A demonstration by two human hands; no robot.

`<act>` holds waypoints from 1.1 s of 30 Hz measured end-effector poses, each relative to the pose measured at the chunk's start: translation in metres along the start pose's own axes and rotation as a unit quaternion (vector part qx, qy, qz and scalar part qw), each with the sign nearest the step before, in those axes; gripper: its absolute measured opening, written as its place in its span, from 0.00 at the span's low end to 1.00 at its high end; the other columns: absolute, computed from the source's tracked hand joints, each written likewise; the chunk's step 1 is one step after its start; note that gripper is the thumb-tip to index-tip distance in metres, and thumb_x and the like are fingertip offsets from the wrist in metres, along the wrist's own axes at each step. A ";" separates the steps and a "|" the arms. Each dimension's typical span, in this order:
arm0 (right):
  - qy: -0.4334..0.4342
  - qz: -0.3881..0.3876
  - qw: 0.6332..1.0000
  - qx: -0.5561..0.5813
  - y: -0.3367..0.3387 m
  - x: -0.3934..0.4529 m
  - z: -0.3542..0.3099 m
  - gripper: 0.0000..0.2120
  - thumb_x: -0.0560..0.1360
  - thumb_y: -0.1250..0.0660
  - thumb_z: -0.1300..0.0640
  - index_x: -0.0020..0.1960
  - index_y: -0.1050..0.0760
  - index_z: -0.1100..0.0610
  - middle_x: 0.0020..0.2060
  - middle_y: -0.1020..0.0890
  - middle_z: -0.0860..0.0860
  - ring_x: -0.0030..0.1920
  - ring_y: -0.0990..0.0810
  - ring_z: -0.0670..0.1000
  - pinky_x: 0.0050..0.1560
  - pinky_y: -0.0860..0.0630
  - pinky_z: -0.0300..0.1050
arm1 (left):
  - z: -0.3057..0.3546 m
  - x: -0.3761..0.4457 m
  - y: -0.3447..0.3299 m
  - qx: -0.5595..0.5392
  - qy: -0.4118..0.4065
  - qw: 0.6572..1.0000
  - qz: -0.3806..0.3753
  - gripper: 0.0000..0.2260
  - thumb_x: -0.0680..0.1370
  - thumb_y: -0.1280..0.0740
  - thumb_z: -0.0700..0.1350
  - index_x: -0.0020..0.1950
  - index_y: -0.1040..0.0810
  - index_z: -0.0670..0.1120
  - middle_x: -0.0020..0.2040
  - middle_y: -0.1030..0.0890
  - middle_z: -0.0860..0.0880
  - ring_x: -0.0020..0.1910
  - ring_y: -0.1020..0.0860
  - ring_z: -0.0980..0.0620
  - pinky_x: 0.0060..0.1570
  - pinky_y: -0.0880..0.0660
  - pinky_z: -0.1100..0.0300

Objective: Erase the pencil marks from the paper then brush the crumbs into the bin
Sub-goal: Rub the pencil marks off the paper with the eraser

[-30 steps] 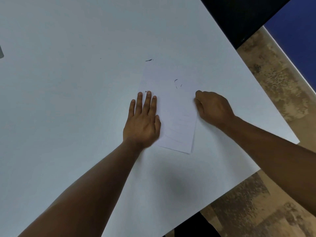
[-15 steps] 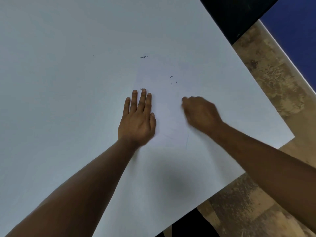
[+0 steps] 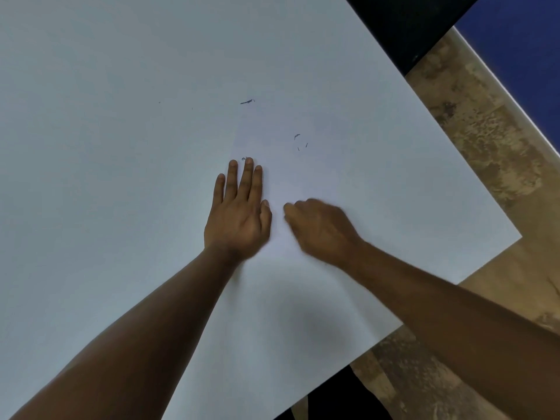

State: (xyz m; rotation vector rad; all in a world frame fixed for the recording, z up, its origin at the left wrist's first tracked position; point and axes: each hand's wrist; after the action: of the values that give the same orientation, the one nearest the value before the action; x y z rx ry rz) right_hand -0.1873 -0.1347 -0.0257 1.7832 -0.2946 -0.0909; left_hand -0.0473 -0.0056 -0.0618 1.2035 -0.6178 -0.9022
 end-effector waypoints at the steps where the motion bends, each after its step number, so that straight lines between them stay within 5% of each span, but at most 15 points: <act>1: -0.019 0.012 0.999 -0.027 0.002 0.001 0.017 0.10 0.70 0.28 0.63 0.48 0.27 0.56 0.33 0.23 0.54 0.32 0.23 0.59 0.24 0.31 0.45 | 0.000 0.001 0.000 -0.001 0.000 1.000 -0.001 0.29 0.85 0.52 0.52 0.84 0.52 0.43 0.84 0.52 0.44 0.83 0.57 0.43 0.81 0.56 0.45; 7: -0.092 0.037 0.993 -0.070 0.025 0.015 0.079 0.06 0.77 0.37 0.61 0.43 0.30 0.61 0.29 0.27 0.56 0.29 0.27 0.60 0.25 0.32 0.46 | 0.001 0.000 0.001 -0.006 0.005 1.000 -0.005 0.29 0.84 0.52 0.52 0.84 0.53 0.43 0.85 0.52 0.45 0.83 0.58 0.44 0.81 0.57 0.45; 12: -0.048 0.080 0.995 -0.023 0.020 -0.005 0.022 0.08 0.80 0.41 0.55 0.45 0.27 0.57 0.32 0.24 0.54 0.32 0.24 0.58 0.26 0.29 0.47 | 0.002 0.001 0.001 -0.007 0.008 1.000 -0.005 0.30 0.84 0.53 0.52 0.84 0.53 0.44 0.85 0.52 0.45 0.83 0.58 0.44 0.81 0.57 0.46; 16: -0.001 0.017 1.000 0.013 -0.002 -0.013 -0.023 0.05 0.77 0.36 0.60 0.43 0.30 0.55 0.30 0.25 0.51 0.30 0.25 0.57 0.24 0.32 0.46 | 0.001 0.000 0.002 -0.001 0.006 1.000 -0.009 0.30 0.84 0.53 0.53 0.84 0.53 0.44 0.85 0.52 0.45 0.83 0.58 0.44 0.81 0.58 0.46; 20: -0.049 0.026 0.998 -0.030 -0.001 -0.012 0.019 0.05 0.73 0.30 0.61 0.47 0.26 0.57 0.32 0.24 0.53 0.31 0.24 0.58 0.24 0.31 0.45 | 0.000 0.000 0.001 -0.006 0.001 1.000 -0.004 0.30 0.84 0.52 0.53 0.84 0.53 0.44 0.85 0.53 0.45 0.83 0.58 0.44 0.81 0.57 0.46; 25: -0.134 0.041 0.990 -0.034 0.019 -0.009 0.071 0.09 0.80 0.42 0.57 0.41 0.33 0.58 0.28 0.32 0.50 0.27 0.28 0.58 0.26 0.36 0.42 | 0.001 -0.001 0.000 -0.011 0.002 1.000 0.005 0.30 0.84 0.51 0.51 0.84 0.51 0.43 0.85 0.51 0.45 0.83 0.57 0.43 0.81 0.56 0.45; 30: -0.094 0.094 0.991 -0.009 0.018 -0.002 0.023 0.09 0.80 0.41 0.55 0.43 0.28 0.58 0.31 0.24 0.53 0.31 0.23 0.58 0.26 0.26 0.49 | 0.001 0.001 0.000 -0.010 0.008 1.000 -0.001 0.30 0.84 0.52 0.52 0.84 0.52 0.44 0.85 0.52 0.45 0.83 0.58 0.44 0.81 0.56 0.45; 33: -0.019 0.065 0.998 0.015 0.005 -0.001 -0.024 0.03 0.76 0.34 0.58 0.48 0.29 0.56 0.30 0.23 0.52 0.29 0.23 0.55 0.24 0.29 0.46 | 0.000 0.000 -0.001 -0.005 0.007 1.000 -0.008 0.30 0.84 0.53 0.53 0.84 0.53 0.44 0.85 0.53 0.45 0.83 0.58 0.44 0.81 0.56 0.45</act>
State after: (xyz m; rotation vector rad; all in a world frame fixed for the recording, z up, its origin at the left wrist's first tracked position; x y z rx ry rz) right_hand -0.1835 -0.1132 -0.0150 1.7889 -0.4410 -0.0269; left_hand -0.0474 -0.0059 -0.0629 1.2049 -0.5931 -0.9088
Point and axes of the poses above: each hand's wrist, its own x-axis towards the middle knuckle, its own y-axis out of the back of the hand, z = x × y
